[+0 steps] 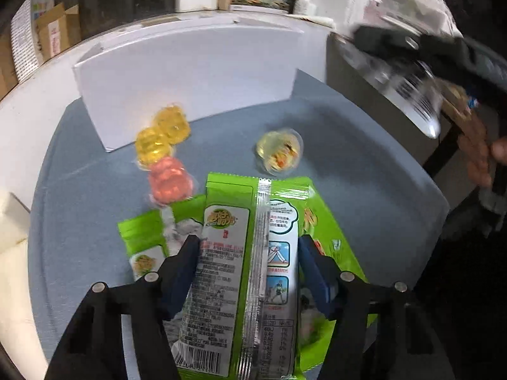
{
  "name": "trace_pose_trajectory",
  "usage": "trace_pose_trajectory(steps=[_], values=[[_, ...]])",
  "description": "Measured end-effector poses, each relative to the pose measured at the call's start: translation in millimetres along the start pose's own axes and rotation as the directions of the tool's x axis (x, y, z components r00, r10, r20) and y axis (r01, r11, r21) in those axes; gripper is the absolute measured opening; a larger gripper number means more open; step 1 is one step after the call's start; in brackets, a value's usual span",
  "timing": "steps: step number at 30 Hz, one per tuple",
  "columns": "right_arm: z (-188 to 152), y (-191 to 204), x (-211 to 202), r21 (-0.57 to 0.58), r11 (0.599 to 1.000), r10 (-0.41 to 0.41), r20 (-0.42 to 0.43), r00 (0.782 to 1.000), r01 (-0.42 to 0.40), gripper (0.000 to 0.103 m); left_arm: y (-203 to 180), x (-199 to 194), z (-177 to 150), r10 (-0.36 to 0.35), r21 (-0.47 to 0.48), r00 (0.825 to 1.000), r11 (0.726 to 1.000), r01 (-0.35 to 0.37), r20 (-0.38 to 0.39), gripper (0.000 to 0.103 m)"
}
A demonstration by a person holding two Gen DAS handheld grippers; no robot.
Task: Organize snacks
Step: 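Grasp a green stick-snack pack with left tool while right tool holds snack bag, then lower the stick-snack pack and snack bag into the white box and release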
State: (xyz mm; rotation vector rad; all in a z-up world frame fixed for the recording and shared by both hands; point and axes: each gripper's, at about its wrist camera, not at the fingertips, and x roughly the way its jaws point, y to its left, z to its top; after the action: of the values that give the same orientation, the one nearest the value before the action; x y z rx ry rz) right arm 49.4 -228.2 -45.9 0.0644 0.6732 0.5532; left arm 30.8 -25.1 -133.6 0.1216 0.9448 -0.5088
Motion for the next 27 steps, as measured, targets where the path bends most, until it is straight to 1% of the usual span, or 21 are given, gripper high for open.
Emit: trace_pose_trajectory(steps=[3,6,7,9,10,11,13,16,18,19,20,22,24,25,27], values=[[2,1,-6,-0.002,1.0,0.003,0.015,1.0,-0.003,0.03,3,-8,2,-0.002,-0.013,0.999,1.0,0.003,0.033,0.066],[6,0,-9,0.0,1.0,0.003,0.028,1.0,-0.003,0.03,3,-27,6,0.016,-0.04,0.995,0.999,-0.012,0.097,0.066],[6,0,-11,0.002,1.0,0.005,0.031,0.999,-0.005,0.03,6,-38,11,0.031,-0.068,0.99,0.997,-0.022,0.138,0.066],[14,0,-12,0.012,1.0,0.009,0.034,0.999,-0.009,0.03,8,-51,18,0.038,-0.117,0.979,0.993,-0.015,0.201,0.066],[18,0,-13,0.01,1.0,0.008,0.041,0.999,-0.009,0.03,12,-59,25,0.041,-0.14,0.972,0.99,-0.008,0.233,0.066],[24,1,-14,0.003,1.0,0.003,0.05,0.999,-0.003,0.03,14,-69,34,0.059,-0.158,0.961,0.987,-0.016,0.27,0.066],[42,1,-15,-0.006,1.0,0.0,0.072,0.997,0.001,0.03,20,-81,53,0.088,-0.174,0.945,0.984,-0.034,0.314,0.066],[74,-7,-7,0.009,1.0,0.014,0.099,0.995,-0.014,0.03,26,-98,96,0.128,-0.18,0.914,0.982,-0.062,0.385,0.066],[98,-16,5,0.018,1.0,-0.006,0.116,0.993,0.003,0.03,34,-94,126,0.135,-0.183,0.907,0.981,-0.066,0.398,0.066],[107,-20,12,0.02,1.0,-0.01,0.112,0.994,0.008,0.03,40,-90,136,0.139,-0.188,0.906,0.98,-0.067,0.401,0.066],[118,-26,22,0.028,0.999,-0.021,0.108,0.994,0.018,0.03,47,-83,153,0.145,-0.19,0.908,0.979,-0.073,0.394,0.066],[134,-39,42,0.057,0.998,-0.015,0.081,0.997,0.01,0.03,60,-69,179,0.162,-0.198,0.909,0.976,-0.09,0.385,0.066],[145,-51,62,0.078,0.997,-0.019,0.055,0.998,0.015,0.03,75,-51,198,0.143,-0.206,0.921,0.976,-0.071,0.362,0.067],[147,-54,68,0.076,0.997,-0.029,0.043,0.999,0.026,0.03,81,-38,206,0.151,-0.226,0.926,0.971,-0.074,0.345,0.069],[151,-63,88,0.076,0.994,-0.074,0.001,0.997,0.073,0.03,94,-23,221,0.156,-0.253,0.939,0.964,-0.078,0.307,0.071]])
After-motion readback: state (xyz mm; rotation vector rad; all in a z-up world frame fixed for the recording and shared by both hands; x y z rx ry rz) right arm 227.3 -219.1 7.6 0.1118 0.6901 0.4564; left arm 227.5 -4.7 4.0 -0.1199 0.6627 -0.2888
